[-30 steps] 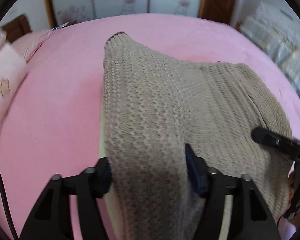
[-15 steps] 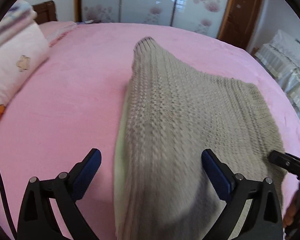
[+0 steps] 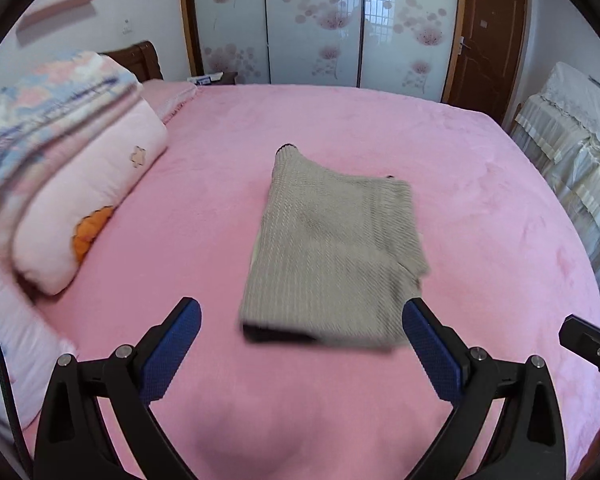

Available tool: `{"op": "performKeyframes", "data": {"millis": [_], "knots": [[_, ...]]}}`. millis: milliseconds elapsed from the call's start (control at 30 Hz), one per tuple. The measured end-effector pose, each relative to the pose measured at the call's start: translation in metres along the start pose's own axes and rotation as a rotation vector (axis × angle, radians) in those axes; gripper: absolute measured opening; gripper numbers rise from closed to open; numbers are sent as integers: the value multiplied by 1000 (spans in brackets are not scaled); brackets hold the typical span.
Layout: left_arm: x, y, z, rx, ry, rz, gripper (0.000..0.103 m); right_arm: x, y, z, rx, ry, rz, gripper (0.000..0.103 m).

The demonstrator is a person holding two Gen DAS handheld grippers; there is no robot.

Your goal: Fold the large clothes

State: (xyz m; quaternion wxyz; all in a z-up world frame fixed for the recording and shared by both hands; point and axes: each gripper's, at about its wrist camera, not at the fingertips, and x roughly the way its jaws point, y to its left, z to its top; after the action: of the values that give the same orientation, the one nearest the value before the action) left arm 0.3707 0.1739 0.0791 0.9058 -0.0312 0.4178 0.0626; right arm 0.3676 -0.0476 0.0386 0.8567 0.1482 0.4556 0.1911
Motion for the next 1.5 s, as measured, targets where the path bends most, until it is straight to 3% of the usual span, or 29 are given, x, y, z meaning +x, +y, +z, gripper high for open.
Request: {"op": "performKeyframes", "data": {"millis": [100, 300, 433, 600, 900, 1167, 1500], "knots": [[-65, -15, -24, -1, -2, -37, 100, -54, 18, -25, -49, -8, -81, 72], [-158, -46, -69, 23, -5, -85, 100, -144, 40, -74, -98, -34, -100, 73], [-218, -58, -108, 29, -40, -113, 100, -187, 48, -109, -141, -63, -105, 73], [-266, -67, -160, 23, -55, -118, 100, -224, 50, -159, -169, -90, -118, 74], [-313, -80, -237, 21, -155, -67, 100, -259, 31, -228, -133, -193, -147, 76], [-315, -91, -297, 12, -190, -51, 100, -264, 3, -280, -77, -252, -209, 76], [-270, -101, -338, -10, -72, -46, 100, -248, -10, -315, -88, -247, -323, 76]]}}
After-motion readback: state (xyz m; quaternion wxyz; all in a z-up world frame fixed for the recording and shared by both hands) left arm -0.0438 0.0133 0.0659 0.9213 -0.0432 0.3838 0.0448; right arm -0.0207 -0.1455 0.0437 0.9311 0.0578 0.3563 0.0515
